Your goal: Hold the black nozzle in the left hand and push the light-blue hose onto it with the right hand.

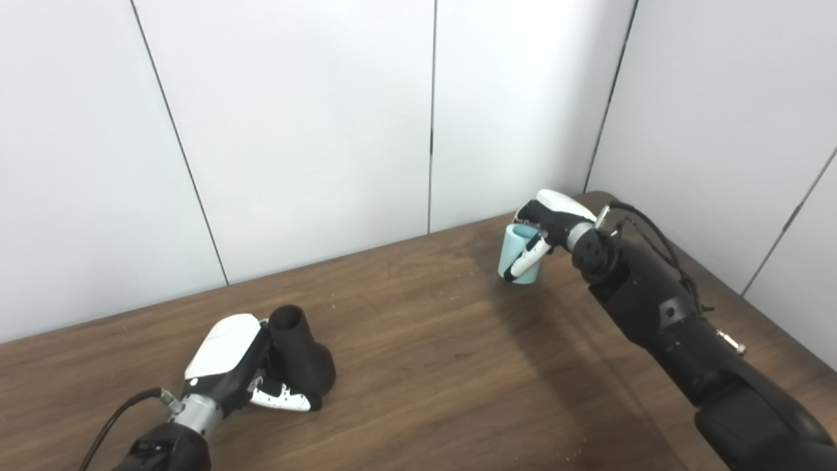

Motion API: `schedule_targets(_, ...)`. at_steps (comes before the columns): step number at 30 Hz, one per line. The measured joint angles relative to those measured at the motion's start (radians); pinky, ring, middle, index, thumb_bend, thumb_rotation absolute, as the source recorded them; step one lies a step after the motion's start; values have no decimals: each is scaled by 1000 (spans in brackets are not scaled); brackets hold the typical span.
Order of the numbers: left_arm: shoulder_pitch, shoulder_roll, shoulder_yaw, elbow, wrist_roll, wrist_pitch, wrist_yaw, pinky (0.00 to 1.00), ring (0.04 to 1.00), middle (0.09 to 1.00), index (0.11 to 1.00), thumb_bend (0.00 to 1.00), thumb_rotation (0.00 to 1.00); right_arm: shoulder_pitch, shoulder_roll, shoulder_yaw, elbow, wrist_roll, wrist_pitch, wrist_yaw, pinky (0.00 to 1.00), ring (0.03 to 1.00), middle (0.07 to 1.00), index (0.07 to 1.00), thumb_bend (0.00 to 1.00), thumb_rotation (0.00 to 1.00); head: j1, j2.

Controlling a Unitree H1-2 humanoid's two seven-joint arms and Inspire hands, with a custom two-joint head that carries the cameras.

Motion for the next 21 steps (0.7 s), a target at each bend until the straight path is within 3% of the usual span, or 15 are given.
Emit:
schedule_targets(6, 4, 0, 0, -9, 0, 8, -1, 441, 442, 423, 488, 526, 0, 0, 0, 0, -49, 10, 2, 1, 411, 448, 500, 471, 521, 0, 31, 12)
schedule_targets(10, 9, 0, -4, -25, 2, 34, -3, 392, 423, 417, 488, 526, 0, -4, 9, 3, -189, 18, 10, 27, 413, 453, 500, 466, 521, 0, 107, 26)
schedule_targets(13, 6, -3, -9, -32, 5, 48, -9, 437, 464, 462, 485, 527, 0, -7, 27, 9, -323, 40, 28, 79, 386, 436, 505, 474, 520, 0, 150, 28)
schedule_targets(16, 3, -8, -13, -37, 6, 70, -19, 455, 464, 452, 486, 528, 0, -21, 63, 23, -439, 63, 38, 122, 370, 434, 497, 478, 521, 0, 172, 29)
schedule_targets(21, -8, -26, -28, -46, 18, 108, -39, 395, 434, 430, 488, 527, 0, -54, 107, 36, -528, 98, 32, 169, 363, 428, 495, 482, 520, 0, 236, 35)
